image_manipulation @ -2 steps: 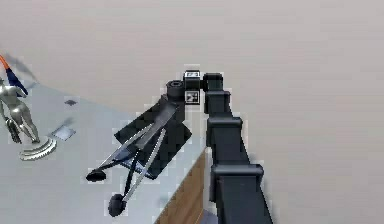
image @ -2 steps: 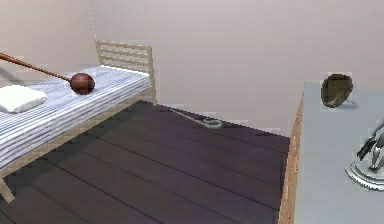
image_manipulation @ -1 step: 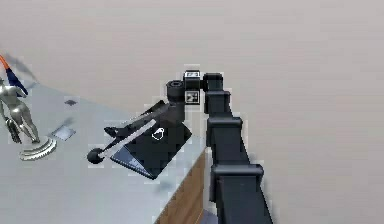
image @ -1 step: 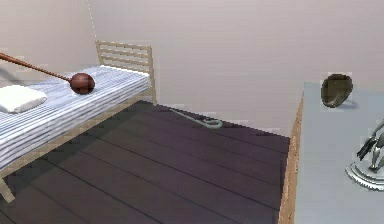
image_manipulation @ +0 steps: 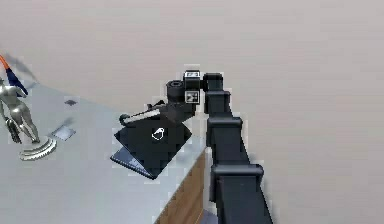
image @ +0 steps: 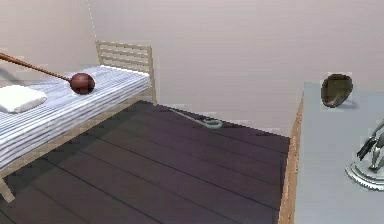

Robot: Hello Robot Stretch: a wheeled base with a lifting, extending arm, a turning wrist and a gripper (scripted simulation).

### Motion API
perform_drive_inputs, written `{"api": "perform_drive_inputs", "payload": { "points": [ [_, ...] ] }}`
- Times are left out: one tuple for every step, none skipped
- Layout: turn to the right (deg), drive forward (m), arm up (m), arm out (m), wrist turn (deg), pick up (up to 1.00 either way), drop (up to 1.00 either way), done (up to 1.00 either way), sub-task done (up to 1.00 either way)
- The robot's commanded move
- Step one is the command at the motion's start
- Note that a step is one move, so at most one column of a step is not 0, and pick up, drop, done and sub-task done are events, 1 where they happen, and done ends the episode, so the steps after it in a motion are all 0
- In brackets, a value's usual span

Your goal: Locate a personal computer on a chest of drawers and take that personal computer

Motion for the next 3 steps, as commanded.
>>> {"api": "perform_drive_inputs", "payload": {
  "points": [
    [0.0, 0.0, 0.0, 0.0, 6.0, 0.0, 0.0, 0.0, 0.0],
    [0.0, 0.0, -0.3, 0.0, 0.0, 0.0, 0.0, 0.0, 0.0],
    [0.0, 0.0, 0.0, 0.0, 0.0, 1.0, 0.0, 0.0, 0.0]
  ]
}}
